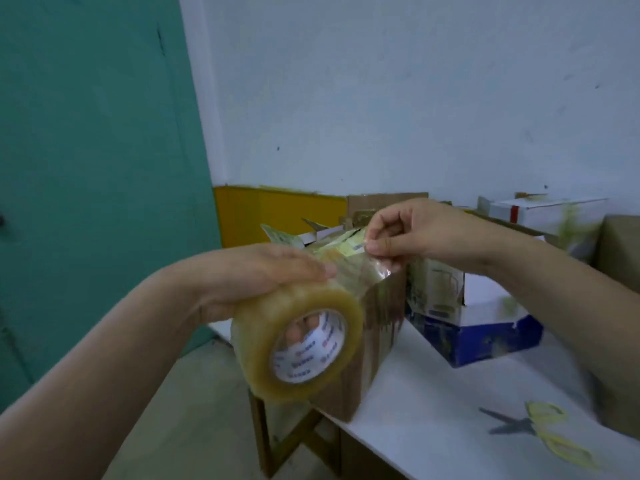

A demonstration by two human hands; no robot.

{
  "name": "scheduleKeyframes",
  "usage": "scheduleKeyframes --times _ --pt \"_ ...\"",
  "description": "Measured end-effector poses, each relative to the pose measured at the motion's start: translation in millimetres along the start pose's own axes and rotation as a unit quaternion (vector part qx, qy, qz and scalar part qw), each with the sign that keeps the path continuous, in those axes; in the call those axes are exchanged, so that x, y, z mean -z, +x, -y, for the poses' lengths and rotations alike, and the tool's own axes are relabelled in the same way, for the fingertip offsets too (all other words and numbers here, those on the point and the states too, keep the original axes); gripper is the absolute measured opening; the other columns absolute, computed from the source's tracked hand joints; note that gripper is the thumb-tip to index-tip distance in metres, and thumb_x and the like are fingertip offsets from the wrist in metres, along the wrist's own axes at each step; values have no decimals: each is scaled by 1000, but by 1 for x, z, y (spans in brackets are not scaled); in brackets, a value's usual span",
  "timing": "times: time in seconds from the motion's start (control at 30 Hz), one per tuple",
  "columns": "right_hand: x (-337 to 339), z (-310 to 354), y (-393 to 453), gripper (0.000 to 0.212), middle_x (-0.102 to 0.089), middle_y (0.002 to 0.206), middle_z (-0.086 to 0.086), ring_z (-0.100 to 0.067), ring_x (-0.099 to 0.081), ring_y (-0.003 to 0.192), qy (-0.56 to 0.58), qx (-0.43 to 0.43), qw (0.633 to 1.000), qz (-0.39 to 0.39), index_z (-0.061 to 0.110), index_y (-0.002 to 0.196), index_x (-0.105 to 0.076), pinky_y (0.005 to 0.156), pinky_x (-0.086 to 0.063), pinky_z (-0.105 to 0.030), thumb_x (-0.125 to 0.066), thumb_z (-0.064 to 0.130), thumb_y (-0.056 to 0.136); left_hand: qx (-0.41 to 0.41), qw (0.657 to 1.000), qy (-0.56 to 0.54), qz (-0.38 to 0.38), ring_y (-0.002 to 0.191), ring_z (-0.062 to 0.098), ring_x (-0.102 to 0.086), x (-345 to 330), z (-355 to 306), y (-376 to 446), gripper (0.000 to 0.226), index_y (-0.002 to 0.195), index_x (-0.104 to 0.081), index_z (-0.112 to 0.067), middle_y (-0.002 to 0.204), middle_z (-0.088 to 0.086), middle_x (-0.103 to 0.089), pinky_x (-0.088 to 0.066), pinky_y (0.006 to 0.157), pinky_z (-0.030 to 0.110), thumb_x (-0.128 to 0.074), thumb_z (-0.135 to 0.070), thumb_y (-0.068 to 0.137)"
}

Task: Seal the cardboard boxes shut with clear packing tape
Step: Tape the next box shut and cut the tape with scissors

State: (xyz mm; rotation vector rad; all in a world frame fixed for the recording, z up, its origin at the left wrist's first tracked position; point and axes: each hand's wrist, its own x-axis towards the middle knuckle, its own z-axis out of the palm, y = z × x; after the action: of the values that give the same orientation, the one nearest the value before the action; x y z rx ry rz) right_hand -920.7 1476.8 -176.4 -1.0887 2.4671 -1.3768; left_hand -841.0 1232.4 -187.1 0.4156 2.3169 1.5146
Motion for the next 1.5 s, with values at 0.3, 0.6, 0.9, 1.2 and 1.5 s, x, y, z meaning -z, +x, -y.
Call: scheduleKeyframes --times 0.3,0.6,0.9,1.2,1.5 --pt "79 1 114 27 -74 74 3 -4 -69 66 -251 3 950 -185 21 112 -68 71 -55 -23 -76 21 86 -98 964 129 -210 105 24 -71 55 -49 75 75 113 -69 -49 119 -2 -71 -59 91 46 -87 -69 43" --pt "42 -143 204 13 -68 94 3 -13 -61 85 -248 -86 947 -186 16 97 -73 64 -45 -21 -61 13 92 -77 930 60 -355 120 13 -52 26 57 165 95 152 -31 -31 136 -9 -48 -49 85 23 -86 -40 75" --pt "27 -176 193 11 -68 97 -7 -22 -66 89 -13 -201 949 -243 15 98 -63 80 -60 -40 -63 8 89 -49 924 95 -367 88 0 -51 33 74 177 55 129 -39 -27 109 -11 -53 -40 60 15 -71 -47 88" --pt "10 -156 150 9 -61 101 -10 -22 -55 85 -2 -260 923 -284 13 95 -56 68 -49 -33 -60 6 91 -75 961 140 -225 112 5 -65 121 98 152 90 122 -67 -37 121 -13 -70 -47 106 38 -72 -89 49" --pt "17 -158 149 22 -62 88 -6 -20 -62 81 31 -257 892 -370 17 84 -51 82 -57 -41 -72 14 87 -49 948 111 -293 87 18 -70 92 83 176 41 123 -61 -23 104 3 -71 -51 65 26 -77 -27 86"
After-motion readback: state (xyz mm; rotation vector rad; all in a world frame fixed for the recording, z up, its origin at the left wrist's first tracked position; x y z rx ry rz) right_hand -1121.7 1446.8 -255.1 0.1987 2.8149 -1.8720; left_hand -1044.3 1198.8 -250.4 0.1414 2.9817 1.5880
